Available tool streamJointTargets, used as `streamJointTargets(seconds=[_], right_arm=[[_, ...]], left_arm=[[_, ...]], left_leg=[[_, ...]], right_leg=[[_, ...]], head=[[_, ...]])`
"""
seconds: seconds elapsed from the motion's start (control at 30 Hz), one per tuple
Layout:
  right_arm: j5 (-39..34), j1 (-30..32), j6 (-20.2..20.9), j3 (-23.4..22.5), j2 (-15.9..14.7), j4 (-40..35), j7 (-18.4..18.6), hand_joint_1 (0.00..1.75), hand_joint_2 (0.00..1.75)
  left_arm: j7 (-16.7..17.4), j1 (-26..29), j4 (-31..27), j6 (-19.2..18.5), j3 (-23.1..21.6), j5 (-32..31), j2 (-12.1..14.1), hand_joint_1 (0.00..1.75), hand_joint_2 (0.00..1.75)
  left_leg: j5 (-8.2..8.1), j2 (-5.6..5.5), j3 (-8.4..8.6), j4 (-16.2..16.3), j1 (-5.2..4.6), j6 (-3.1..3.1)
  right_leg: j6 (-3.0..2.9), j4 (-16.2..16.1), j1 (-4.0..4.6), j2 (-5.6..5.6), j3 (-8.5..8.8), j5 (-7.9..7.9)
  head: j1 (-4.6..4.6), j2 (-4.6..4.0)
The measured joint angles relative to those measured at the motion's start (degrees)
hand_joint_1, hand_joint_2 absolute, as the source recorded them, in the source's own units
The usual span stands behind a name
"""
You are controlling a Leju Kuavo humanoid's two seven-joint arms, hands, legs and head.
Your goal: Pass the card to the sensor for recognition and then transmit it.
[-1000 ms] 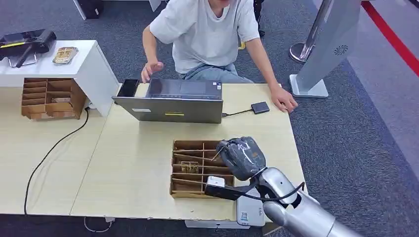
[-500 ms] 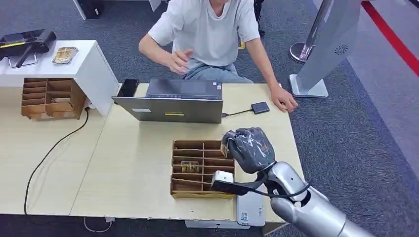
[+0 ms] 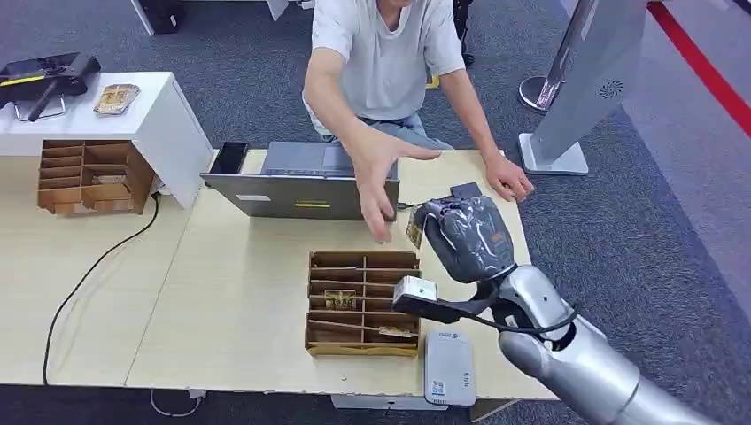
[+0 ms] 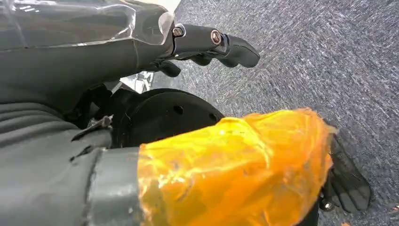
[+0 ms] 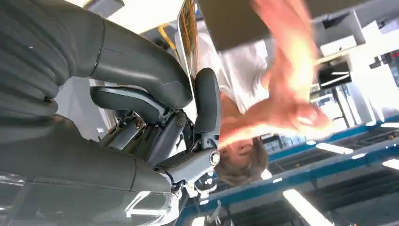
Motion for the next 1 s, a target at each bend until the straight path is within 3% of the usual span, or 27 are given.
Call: streamJointTargets(seconds=[0.53,0.83,0.87,0.9,0.93,1.0], right_arm=[[1.1,-2.6,-2.8,-4.3,1.1,0.2,0.6,1.75,1.75],[2.0,-2.6,-6.5,-7.9,4.0,2.3,1.2,1.75,1.75],[2.0,-2.6,-6.5,-8.2,4.3,2.6,1.2,1.59,1.75],[2.0,-2.6,-6.5,-8.4,4.5,2.9,1.2,0.33,1.75],[2.0,-2.6,-6.5,-8.5,4.7,3.2,1.2,0.00,1.75],[2.0,-2.6,-6.5,-8.9,5.0,3.9,1.2,0.00,1.75]], left_arm=[[-1.1,0.0,0.0,0.0,0.5,0.0,-0.1,0.00,0.00],[-1.4,-0.1,0.0,0.0,0.7,0.0,0.0,0.00,0.00],[-1.4,-0.1,0.0,0.0,0.7,0.0,0.0,0.00,0.00],[-1.4,-0.1,0.0,0.0,0.7,0.0,0.0,0.00,0.00],[-1.5,-0.1,0.0,0.0,0.7,0.0,0.0,0.00,0.00],[-1.5,-0.2,0.0,0.0,0.7,0.0,0.0,0.00,0.00]], left_leg=[[0.00,-0.02,0.00,0.0,0.00,0.00],[0.00,-0.02,0.01,0.0,0.01,0.00],[0.00,-0.02,0.01,0.0,0.00,0.00],[0.00,-0.02,0.02,0.0,0.01,0.00],[0.00,-0.02,0.02,0.0,0.00,0.00],[0.00,-0.01,0.03,0.0,0.00,0.00]], right_leg=[[0.00,0.0,0.01,-0.01,0.00,0.00],[0.00,0.0,0.01,-0.01,0.00,0.00],[0.00,0.0,0.00,-0.01,0.00,0.00],[0.00,0.0,0.01,-0.01,0.00,0.00],[0.00,0.0,0.00,-0.01,0.00,0.00],[0.00,0.0,0.00,-0.01,0.00,0.00]], head=[[0.00,0.00],[0.00,0.00],[0.00,0.00],[0.00,0.00],[0.00,0.00],[0.00,0.00]])
